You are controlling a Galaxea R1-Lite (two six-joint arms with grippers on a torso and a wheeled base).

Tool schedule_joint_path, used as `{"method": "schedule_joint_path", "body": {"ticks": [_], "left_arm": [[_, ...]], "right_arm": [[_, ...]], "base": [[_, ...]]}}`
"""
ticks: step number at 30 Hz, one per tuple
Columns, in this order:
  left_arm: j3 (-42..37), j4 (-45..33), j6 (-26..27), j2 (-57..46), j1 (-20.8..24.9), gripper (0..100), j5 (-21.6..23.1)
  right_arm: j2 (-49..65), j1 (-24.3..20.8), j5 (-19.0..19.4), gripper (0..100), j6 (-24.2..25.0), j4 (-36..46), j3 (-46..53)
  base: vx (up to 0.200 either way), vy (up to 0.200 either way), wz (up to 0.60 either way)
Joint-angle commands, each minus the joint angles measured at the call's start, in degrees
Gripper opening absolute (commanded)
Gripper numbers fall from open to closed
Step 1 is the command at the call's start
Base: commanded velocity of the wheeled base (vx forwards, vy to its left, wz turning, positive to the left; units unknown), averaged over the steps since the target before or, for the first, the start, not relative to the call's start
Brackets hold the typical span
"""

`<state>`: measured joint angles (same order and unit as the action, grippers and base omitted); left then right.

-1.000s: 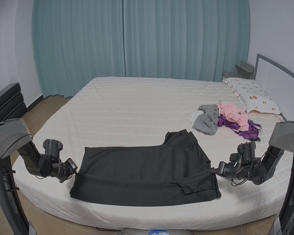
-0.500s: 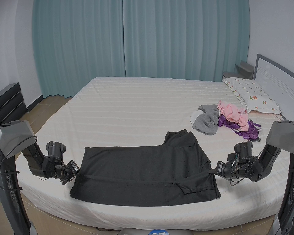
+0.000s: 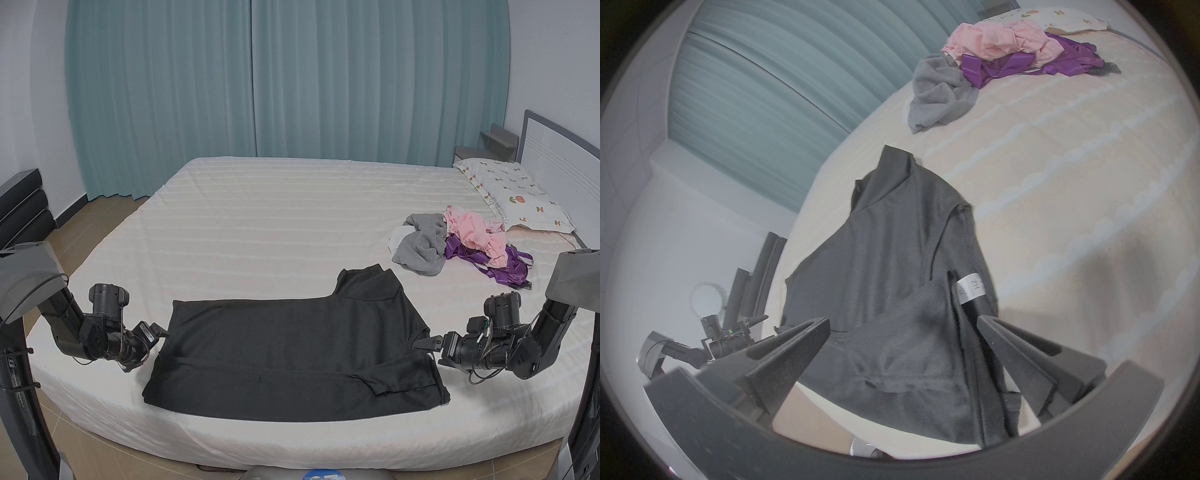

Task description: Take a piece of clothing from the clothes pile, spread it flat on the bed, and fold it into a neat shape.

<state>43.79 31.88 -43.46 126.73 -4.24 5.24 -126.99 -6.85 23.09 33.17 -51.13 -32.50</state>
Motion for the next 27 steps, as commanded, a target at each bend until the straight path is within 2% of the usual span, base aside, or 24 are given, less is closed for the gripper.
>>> {"method": "schedule_joint_path", "body": {"ticks": [1,4,6,7,17,20,27], "left_arm": [[3.1,0.0,-0.4,-3.2,-0.5,100,0.0],[9.9,-1.2,-0.3,-1.2,-0.5,100,0.5],[11.6,-1.7,-0.2,-0.3,-0.4,100,0.6],[17.1,-3.6,-0.1,2.6,-0.1,100,0.7],[41.6,-14.0,-0.7,16.0,0.2,100,6.0],[43.4,-13.9,-0.7,17.8,0.2,100,7.8],[45.5,-11.7,0.0,20.8,0.3,100,7.5]], "right_arm": [[0.7,0.5,1.6,100,2.7,-4.2,4.3],[0.4,0.5,1.6,100,7.5,-8.4,5.3],[0.3,0.5,1.6,100,8.6,-9.2,5.5],[0.0,0.3,1.8,100,10.6,-10.9,6.1],[-1.5,-0.2,2.0,100,13.1,-11.7,6.7],[-1.5,-0.2,2.1,100,13.3,-12.1,6.8],[-2.6,-1.0,2.0,100,12.9,-14.4,8.0]], "base": [[0.000,0.000,0.00],[0.000,0.000,0.00],[0.000,0.000,0.00],[0.000,0.000,0.00],[0.000,0.000,0.00],[0.000,0.000,0.00],[0.000,0.000,0.00]]}}
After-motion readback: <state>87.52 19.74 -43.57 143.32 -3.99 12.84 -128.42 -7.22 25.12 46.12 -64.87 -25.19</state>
